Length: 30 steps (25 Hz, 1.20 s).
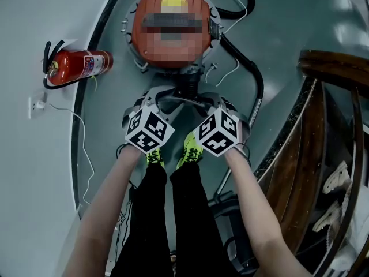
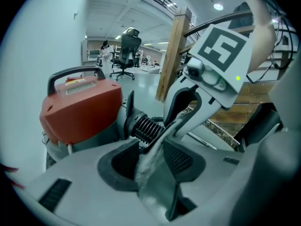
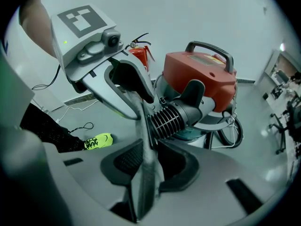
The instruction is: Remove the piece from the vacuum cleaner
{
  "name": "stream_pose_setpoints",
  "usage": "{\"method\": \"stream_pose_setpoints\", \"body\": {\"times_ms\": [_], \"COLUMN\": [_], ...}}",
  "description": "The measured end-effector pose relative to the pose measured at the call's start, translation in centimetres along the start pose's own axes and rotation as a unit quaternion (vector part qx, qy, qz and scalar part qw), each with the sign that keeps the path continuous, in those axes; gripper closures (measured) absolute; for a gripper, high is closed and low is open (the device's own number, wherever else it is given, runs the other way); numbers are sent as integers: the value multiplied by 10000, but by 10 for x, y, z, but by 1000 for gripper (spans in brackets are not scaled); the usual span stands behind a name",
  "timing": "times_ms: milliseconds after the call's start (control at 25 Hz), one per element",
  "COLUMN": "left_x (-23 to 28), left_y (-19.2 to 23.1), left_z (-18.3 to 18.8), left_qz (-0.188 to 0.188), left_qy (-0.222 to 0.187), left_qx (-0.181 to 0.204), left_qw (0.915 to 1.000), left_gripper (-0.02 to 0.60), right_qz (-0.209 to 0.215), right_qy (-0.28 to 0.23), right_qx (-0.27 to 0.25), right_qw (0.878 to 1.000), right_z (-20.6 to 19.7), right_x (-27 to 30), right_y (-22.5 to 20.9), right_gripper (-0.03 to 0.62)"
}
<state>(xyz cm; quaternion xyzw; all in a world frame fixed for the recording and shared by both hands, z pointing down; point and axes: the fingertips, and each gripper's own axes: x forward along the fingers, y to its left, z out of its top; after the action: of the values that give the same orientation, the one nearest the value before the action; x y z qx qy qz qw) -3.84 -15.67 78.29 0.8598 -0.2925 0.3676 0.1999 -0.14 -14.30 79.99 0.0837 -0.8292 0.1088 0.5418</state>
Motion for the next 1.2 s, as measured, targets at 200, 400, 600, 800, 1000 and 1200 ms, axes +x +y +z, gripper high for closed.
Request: {"method": "stream_pose_setpoints", "body": {"times_ms": [200,400,600,800,1000,1200], "left_x": [1,2,2,2,3,3], "left_y": [-5,-5,-6,-5,-5,-5], "left_z": [2,1,-1,-1,-1,-2], "left_qz": [-89,-119,-215,-239,-278,-288], "left_qy": [-11,161,221,275,317,378], "left_qx": [66,137,69,89,77,60], "left_qw": [9999,9997,9995,9993,9991,9989], "left_gripper": [454,491,509,509,509,511], "right_qz": [4,-66,-96,-23,40,79], "right_qy": [-3,-32,-25,-24,-82,-84], "right_qx": [-54,-49,-155,-187,-159,-225], "right_qw": [10000,10000,9998,9998,9998,9997], "right_z": [1,1,2,2,2,1], "right_x": [0,0,1,2,2,2], "right_y": [-4,-7,-11,-10,-10,-9], "right_gripper": [497,503,514,520,523,528]}}
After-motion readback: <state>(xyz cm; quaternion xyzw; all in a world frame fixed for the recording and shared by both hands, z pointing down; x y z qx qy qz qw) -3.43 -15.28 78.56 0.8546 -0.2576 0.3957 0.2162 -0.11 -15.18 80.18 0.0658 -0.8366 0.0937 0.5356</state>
